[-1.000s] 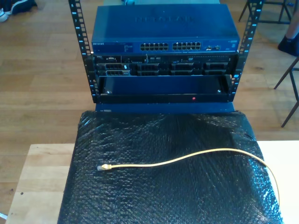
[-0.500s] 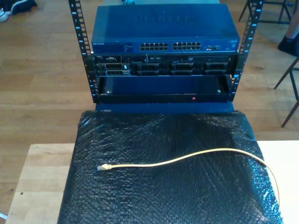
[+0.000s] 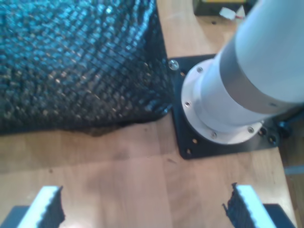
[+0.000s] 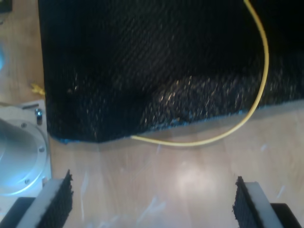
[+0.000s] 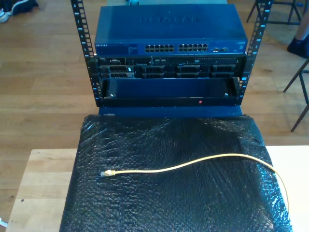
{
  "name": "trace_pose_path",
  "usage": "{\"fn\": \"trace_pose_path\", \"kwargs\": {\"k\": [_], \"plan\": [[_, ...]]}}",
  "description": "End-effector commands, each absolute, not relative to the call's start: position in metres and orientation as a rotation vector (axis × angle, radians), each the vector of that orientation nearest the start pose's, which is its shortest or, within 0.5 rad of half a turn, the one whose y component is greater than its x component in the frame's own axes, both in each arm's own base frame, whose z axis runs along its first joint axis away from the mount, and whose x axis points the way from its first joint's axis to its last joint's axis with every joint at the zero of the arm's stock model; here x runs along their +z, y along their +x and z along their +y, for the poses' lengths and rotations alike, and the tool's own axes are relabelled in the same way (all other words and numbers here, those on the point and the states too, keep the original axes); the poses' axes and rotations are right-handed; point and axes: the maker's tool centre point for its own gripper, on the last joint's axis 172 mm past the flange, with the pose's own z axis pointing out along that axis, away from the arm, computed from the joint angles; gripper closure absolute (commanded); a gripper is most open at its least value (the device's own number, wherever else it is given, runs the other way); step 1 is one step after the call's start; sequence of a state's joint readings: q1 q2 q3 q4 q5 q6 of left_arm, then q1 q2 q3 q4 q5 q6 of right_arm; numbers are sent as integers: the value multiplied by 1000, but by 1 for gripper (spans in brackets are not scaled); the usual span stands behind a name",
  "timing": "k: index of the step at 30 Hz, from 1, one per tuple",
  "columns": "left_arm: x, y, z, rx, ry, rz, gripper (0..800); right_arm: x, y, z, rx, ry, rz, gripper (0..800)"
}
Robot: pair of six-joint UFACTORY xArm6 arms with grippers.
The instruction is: Grab the cable and plug it in
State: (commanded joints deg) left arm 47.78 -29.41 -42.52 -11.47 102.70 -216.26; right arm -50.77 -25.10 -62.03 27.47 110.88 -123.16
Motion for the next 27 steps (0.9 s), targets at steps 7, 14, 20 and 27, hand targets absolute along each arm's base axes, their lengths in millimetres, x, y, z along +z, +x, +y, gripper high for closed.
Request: {"fn": "trace_pose_path", "kwargs": {"k": [7,14,20,27], "plan": [[246,179,87,343,1751,-1924,0,394,285,-65,-743,-2042,-1580,4],[245,186,81,329,1738,-1902,0,409,306,-31,-803,-1975,-1578,8],[246,200,76,378,1727,-1878,0,407,329,-14,-799,-1993,-1622,8],[252,218,76,415,1757,-1832,0,398,346,7,-769,-1975,-1633,8]]}}
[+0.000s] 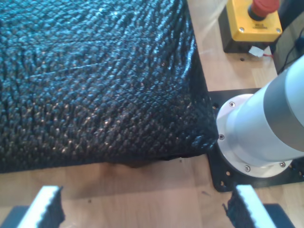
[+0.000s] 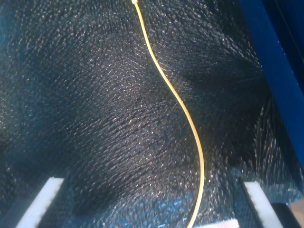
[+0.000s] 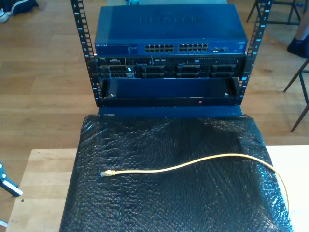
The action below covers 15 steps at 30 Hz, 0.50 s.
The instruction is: Grab the cable and plug it in
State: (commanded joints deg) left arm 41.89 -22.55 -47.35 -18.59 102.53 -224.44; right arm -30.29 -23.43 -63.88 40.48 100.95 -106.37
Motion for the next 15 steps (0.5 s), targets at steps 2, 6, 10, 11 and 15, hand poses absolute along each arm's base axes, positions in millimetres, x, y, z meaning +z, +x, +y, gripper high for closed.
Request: {"fn": "trace_pose_path", "kwargs": {"k": [2,6,10,11,15], "plan": [[253,224,73,438,1769,-1806,0,394,355,14,-763,-1979,-1638,8],[255,235,69,463,1792,-1763,0,387,366,31,-758,-1973,-1670,8],[253,238,59,433,1780,-1752,0,379,375,54,-732,-1966,-1671,8],[253,238,57,425,1785,-1746,0,378,378,61,-730,-1958,-1687,8],[252,240,54,409,1792,-1735,0,375,382,81,-724,-1928,-1734,9]]}}
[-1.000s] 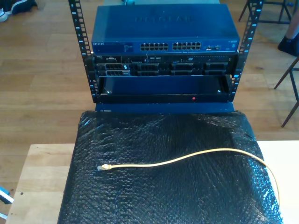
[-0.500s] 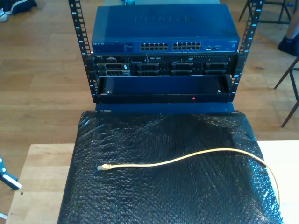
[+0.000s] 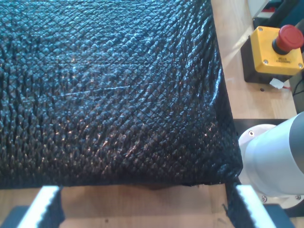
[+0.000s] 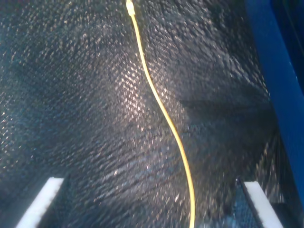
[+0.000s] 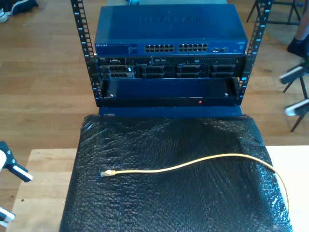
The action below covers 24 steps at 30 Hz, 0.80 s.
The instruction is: Grab the cable and plug it in
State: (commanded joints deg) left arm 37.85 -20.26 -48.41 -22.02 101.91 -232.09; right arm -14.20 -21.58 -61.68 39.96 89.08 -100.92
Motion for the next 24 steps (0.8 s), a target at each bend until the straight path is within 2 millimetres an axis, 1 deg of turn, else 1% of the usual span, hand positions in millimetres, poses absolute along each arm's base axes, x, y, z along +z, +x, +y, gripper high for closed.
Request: {"fn": "trace_pose_path", "kwargs": {"k": [3,7,11,16,21,24], "plan": [[251,240,52,405,1787,-1734,0,372,381,95,-719,-1901,-1754,9],[251,240,52,405,1787,-1734,0,367,383,111,-698,-1919,-1737,10],[251,239,52,403,1788,-1730,0,362,384,131,-694,-1892,-1772,10],[250,238,51,401,1788,-1723,0,362,382,154,-693,-1853,-1817,11],[249,237,51,401,1786,-1721,0,360,382,179,-686,-1856,-1822,13],[249,237,51,401,1788,-1721,0,355,386,187,-682,-1857,-1838,13]]}}
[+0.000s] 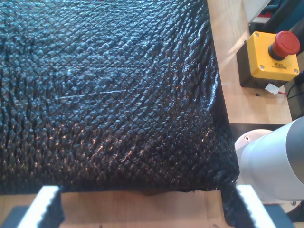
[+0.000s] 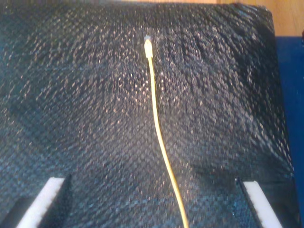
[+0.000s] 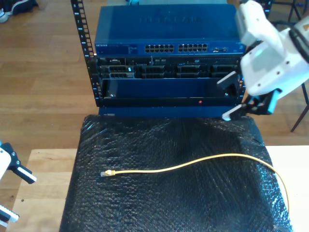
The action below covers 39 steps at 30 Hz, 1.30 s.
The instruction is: Grab the cable and plug it in
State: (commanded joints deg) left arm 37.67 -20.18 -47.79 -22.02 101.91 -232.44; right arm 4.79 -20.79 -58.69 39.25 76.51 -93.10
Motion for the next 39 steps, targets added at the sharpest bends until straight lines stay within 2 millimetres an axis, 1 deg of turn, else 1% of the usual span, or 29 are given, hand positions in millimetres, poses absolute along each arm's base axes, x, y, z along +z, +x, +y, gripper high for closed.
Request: {"fn": "trace_pose_path", "kwargs": {"k": [3,8,12,15,20,25,28,31,33,39], "plan": [[249,237,51,401,1790,-1717,0,346,385,202,-645,-1855,-1862,12],[245,234,49,396,1784,-1704,0,330,382,227,-589,-1828,-1948,13],[239,231,46,392,1784,-1692,0,319,386,245,-566,-1826,-1971,13],[236,233,48,394,1797,-1695,0,309,385,263,-530,-1800,-1999,13],[233,238,52,396,1812,-1700,0,294,383,283,-458,-1778,-2029,13],[229,239,52,392,1815,-1685,0,273,393,305,-415,-1795,-2080,13],[218,236,51,385,1820,-1663,0,258,398,313,-363,-1822,-2133,16],[208,237,51,380,1841,-1650,0,244,397,330,-311,-1826,-2189,16],[203,238,53,379,1853,-1648,0,236,395,337,-279,-1824,-2214,16],[197,239,53,363,1863,-1610,0,219,395,361,-228,-1842,-2282,14]]}}
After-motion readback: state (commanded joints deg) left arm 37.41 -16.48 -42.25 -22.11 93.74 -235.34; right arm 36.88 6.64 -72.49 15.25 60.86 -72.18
